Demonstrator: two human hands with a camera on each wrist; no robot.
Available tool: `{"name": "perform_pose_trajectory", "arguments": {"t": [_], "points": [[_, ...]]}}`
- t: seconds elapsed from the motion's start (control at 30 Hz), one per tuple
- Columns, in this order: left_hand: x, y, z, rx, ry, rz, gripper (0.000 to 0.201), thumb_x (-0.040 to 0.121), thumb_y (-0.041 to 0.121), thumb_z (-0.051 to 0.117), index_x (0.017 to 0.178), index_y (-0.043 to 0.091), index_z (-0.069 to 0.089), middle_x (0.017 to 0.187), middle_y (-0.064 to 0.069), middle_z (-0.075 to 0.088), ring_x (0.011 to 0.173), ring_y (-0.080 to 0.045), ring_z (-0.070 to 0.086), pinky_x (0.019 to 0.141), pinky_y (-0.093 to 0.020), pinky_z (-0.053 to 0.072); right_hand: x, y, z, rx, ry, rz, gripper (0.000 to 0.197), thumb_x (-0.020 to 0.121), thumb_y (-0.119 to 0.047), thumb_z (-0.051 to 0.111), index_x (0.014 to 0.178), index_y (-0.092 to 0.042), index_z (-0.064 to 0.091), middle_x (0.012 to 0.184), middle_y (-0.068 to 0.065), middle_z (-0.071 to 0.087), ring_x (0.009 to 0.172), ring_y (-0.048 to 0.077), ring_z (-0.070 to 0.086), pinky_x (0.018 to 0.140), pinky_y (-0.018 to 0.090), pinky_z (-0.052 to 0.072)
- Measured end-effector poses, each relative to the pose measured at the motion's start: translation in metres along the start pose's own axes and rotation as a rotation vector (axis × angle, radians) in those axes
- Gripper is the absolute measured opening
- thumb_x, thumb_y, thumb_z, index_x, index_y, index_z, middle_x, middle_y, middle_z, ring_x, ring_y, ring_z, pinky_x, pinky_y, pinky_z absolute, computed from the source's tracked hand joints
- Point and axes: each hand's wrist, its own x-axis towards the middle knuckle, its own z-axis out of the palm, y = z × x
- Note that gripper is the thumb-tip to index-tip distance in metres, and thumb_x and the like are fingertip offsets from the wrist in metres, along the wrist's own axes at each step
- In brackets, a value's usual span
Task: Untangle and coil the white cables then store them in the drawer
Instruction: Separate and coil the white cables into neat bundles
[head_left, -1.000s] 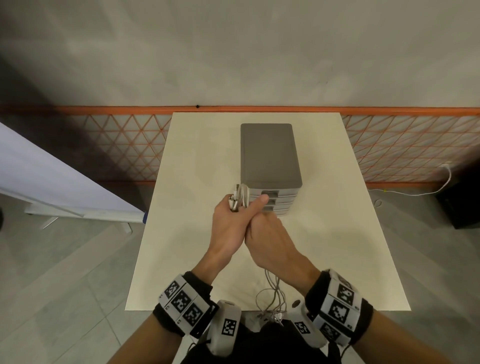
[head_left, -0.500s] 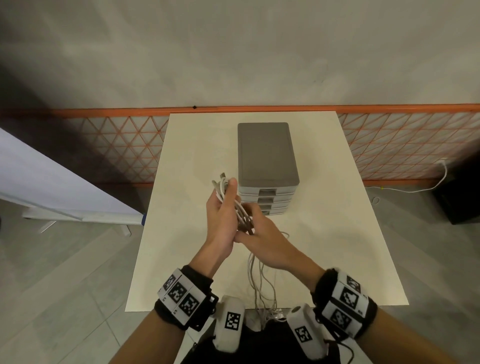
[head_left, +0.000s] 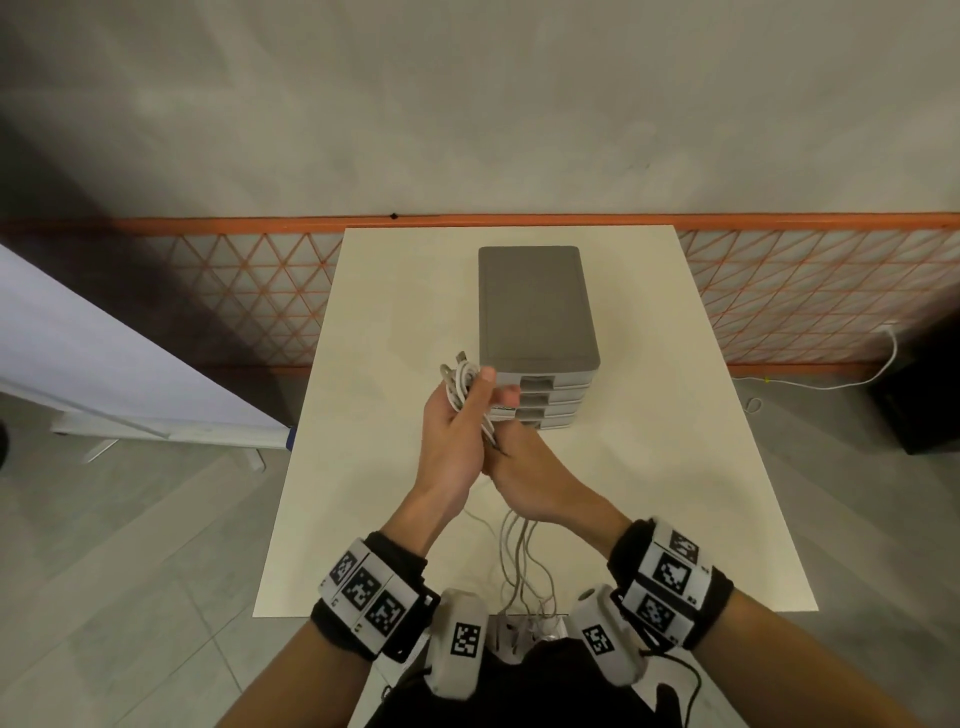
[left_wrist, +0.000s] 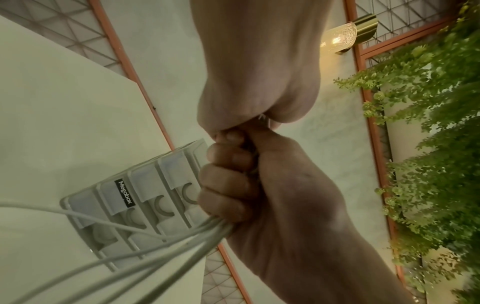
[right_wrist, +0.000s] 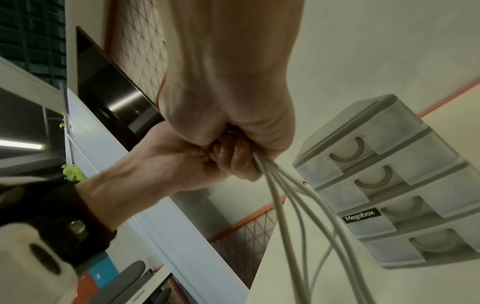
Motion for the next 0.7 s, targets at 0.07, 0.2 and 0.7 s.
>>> {"name": "perform_pose_trajectory", "arguments": {"t": [0.07,0.2,0.7], "points": [[0.001,-0.001,0.000,-0.025,-0.029,-0.003,0.041,0.102,0.023,0.054,0.064,0.010,0.049,0.053,-0.001,0.051,0.079,-0.021,0.075,0.067,-0.025,0.056,-0.002,0.001,0.000,-0.028,0.015,-0.029,0.021,0.098,-0.013,0.042,0.090,-0.003,0.058,0.072,0.016,0.062,0.059,0.029,0.054,0.054,0.037,0.041],[0.001,-0.004,0.000,-0.005,-0.009,0.023,0.047,0.102,0.027,0.054,0.060,0.010,0.041,0.050,-0.002,0.038,0.064,-0.021,0.070,0.059,-0.032,0.054,-0.005,-0.001,-0.002,0.099,0.006,-0.038,0.026,0.098,-0.006,0.046,0.076,-0.007,0.059,0.061,0.003,0.056,0.050,0.015,0.049,0.049,0.029,0.039],[0.014,0.038,-0.018,-0.248,0.021,0.197,0.031,0.105,0.022,0.046,0.075,0.017,0.040,0.052,0.006,0.034,0.037,-0.006,0.027,0.036,-0.018,0.025,-0.021,0.045,0.001,0.288,-0.227,-0.025,0.040,0.103,-0.025,0.049,0.085,0.008,0.061,0.075,0.016,0.061,0.070,0.007,0.062,0.076,0.024,0.047]]}}
